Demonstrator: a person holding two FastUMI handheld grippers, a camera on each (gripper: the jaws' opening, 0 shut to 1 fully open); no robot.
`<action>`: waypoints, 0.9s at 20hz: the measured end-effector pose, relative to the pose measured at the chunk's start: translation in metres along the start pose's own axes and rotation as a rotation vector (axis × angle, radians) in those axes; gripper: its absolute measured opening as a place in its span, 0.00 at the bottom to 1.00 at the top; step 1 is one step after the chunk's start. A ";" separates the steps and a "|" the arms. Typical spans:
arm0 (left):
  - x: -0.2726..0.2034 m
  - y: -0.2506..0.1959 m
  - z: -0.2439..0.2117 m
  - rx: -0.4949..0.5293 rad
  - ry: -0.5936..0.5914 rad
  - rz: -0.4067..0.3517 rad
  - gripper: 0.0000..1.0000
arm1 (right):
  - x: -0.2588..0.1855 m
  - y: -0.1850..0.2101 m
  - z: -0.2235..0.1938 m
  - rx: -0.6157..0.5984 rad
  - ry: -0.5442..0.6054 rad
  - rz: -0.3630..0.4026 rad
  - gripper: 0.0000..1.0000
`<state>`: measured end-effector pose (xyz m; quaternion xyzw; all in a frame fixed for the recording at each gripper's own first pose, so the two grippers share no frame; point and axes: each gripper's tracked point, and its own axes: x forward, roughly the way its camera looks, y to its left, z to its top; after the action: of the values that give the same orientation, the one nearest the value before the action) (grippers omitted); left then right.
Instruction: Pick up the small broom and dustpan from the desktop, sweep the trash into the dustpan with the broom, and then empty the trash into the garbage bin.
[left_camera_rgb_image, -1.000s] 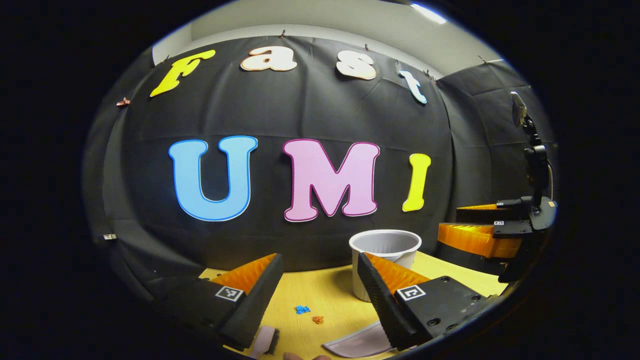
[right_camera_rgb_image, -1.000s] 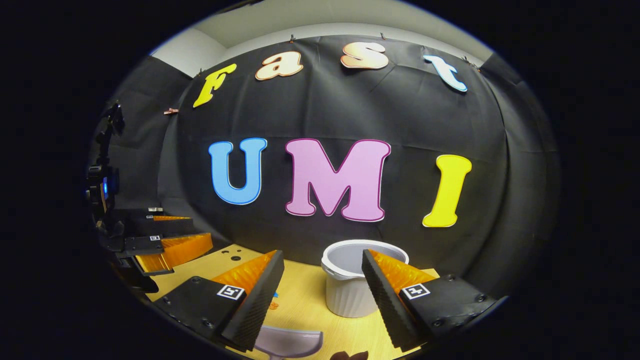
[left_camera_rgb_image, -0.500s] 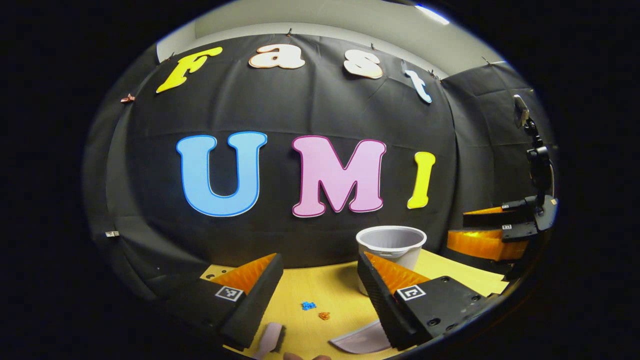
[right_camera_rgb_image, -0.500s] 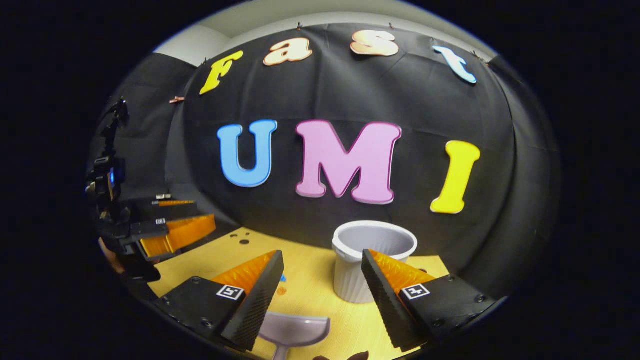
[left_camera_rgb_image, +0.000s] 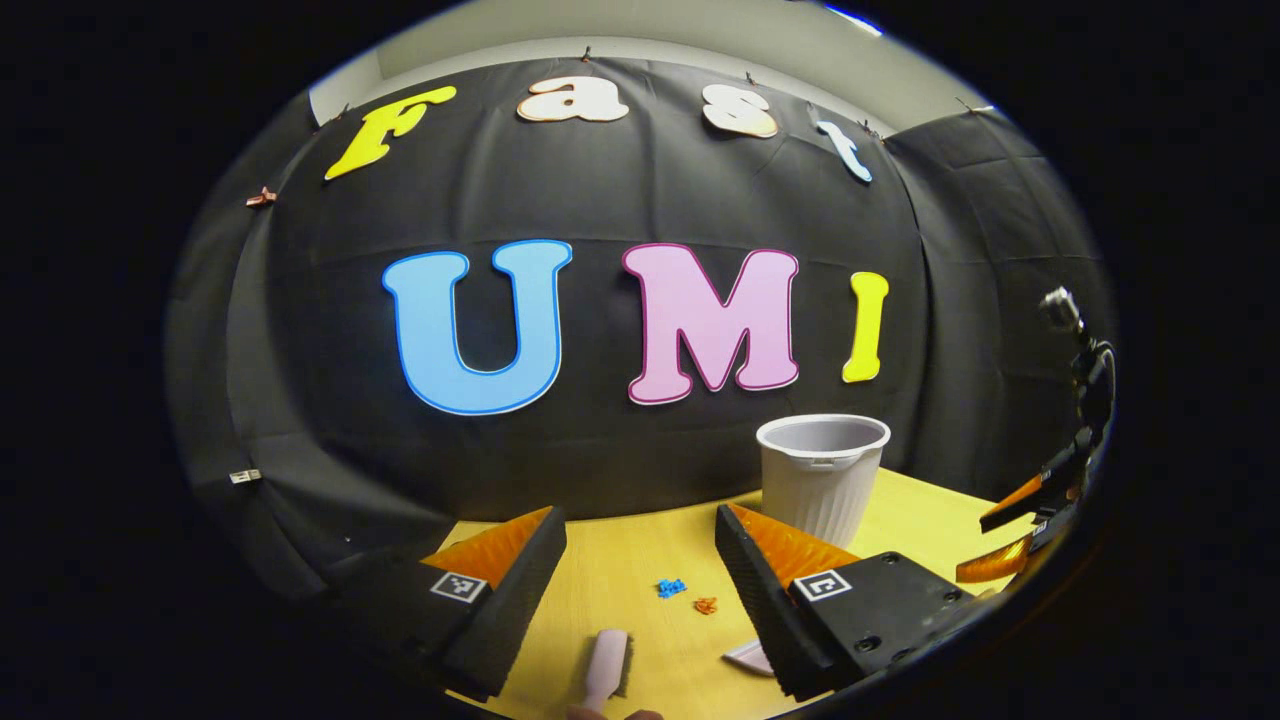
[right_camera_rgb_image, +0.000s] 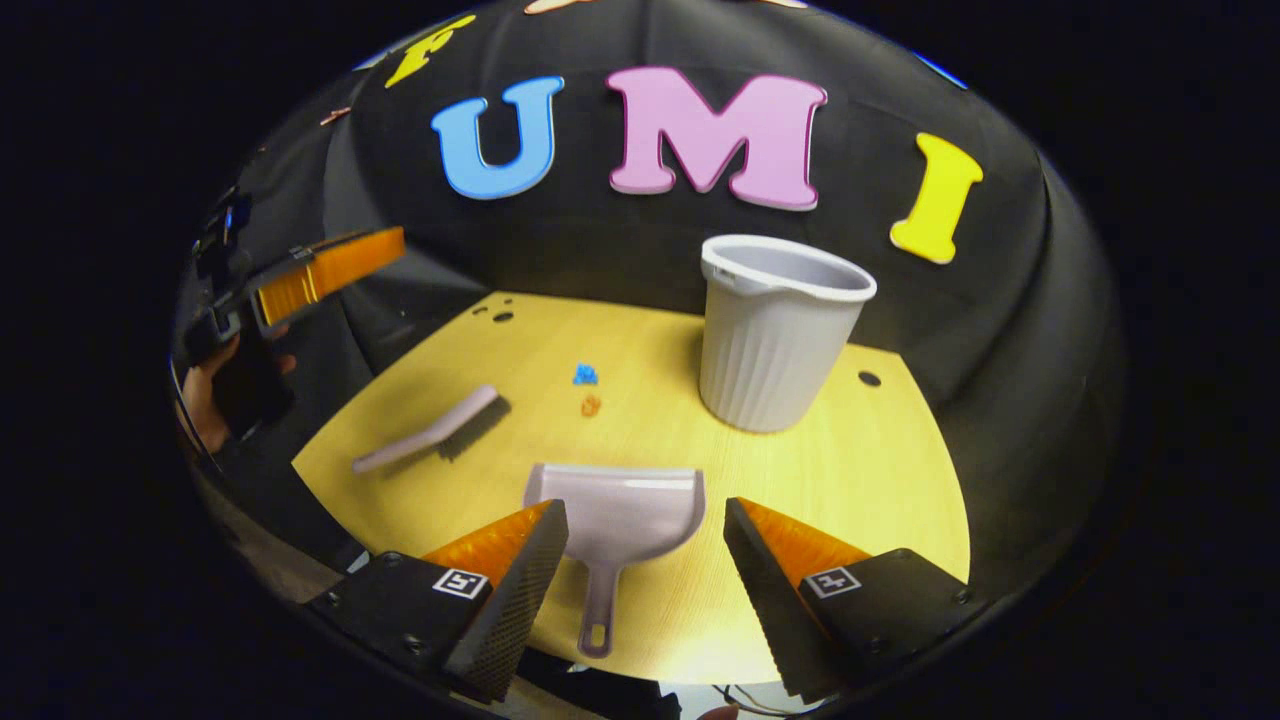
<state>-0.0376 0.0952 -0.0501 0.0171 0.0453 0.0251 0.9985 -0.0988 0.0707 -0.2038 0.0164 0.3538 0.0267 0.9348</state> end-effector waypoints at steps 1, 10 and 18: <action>-0.001 0.003 -0.006 -0.004 0.010 -0.003 0.95 | 0.007 0.002 -0.015 0.017 0.049 -0.005 0.98; -0.010 0.039 -0.039 -0.021 0.074 -0.003 0.95 | 0.072 0.018 -0.111 0.014 0.384 -0.054 0.96; -0.013 0.064 -0.062 -0.035 0.122 0.008 0.96 | 0.123 0.021 -0.146 -0.002 0.523 -0.076 0.88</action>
<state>-0.0592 0.1599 -0.1079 -0.0016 0.1056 0.0307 0.9939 -0.1041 0.1009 -0.3933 -0.0053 0.5838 -0.0049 0.8118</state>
